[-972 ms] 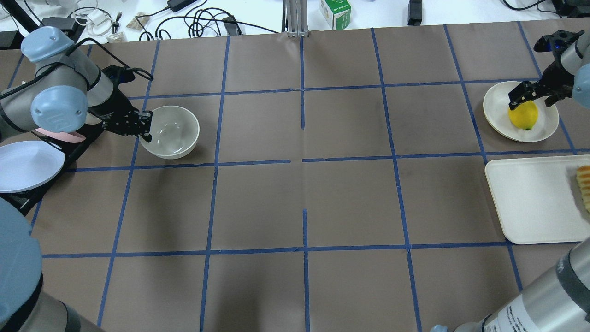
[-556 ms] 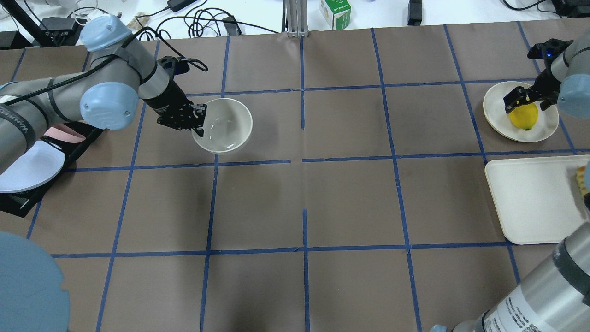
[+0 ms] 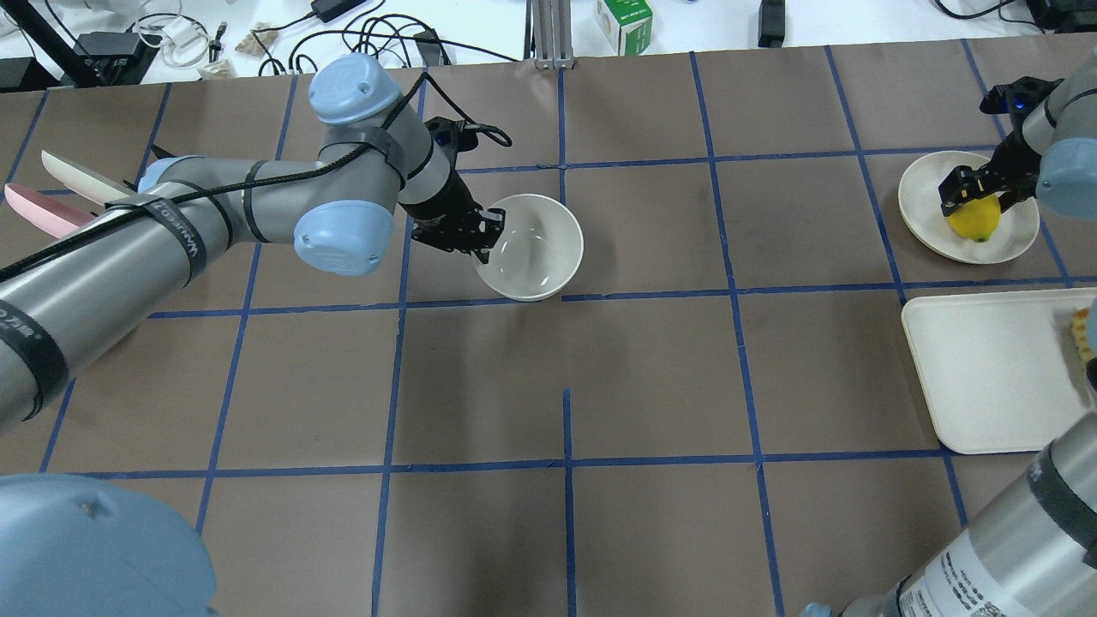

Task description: Place bowl and put lemon in it

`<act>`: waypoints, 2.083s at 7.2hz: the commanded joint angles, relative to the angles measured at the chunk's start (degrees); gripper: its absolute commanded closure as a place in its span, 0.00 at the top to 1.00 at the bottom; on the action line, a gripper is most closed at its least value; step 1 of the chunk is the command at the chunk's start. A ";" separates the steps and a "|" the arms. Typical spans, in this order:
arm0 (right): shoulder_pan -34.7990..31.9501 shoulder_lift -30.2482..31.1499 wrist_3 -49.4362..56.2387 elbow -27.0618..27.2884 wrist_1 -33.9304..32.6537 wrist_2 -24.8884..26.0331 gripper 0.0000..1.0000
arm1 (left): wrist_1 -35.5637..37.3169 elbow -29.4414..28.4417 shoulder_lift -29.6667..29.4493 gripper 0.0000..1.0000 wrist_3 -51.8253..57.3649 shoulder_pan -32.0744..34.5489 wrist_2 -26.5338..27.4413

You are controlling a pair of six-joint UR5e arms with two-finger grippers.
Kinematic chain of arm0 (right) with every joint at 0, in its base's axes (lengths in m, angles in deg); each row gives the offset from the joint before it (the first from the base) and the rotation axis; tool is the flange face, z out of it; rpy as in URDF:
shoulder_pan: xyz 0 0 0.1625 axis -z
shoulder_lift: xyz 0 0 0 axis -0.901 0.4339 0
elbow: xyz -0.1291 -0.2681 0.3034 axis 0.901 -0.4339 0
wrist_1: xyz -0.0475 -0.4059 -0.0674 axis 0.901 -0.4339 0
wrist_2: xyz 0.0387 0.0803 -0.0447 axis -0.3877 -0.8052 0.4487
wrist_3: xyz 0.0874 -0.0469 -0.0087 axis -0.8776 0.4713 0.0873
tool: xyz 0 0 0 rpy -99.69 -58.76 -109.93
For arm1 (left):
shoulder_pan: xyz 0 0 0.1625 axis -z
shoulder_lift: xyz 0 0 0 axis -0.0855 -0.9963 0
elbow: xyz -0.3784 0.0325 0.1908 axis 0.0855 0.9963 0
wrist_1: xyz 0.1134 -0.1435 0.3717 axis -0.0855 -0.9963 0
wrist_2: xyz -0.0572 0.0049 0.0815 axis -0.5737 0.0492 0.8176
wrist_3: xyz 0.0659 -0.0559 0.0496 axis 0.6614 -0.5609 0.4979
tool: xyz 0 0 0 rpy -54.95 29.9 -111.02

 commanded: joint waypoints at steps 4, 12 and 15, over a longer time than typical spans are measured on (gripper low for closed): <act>-1.58 10.80 -8.20 0.02 17.99 0.46 0.00 | 2.59 2.34 -2.46 0.00 -3.54 2.48 -0.04; -33.09 20.76 -46.04 0.63 28.31 -2.60 0.00 | -31.46 -11.43 17.63 0.92 7.94 -11.54 9.35; -41.72 17.95 -53.99 0.63 23.41 -4.37 0.00 | -36.17 -11.45 23.63 0.91 7.71 -11.76 11.56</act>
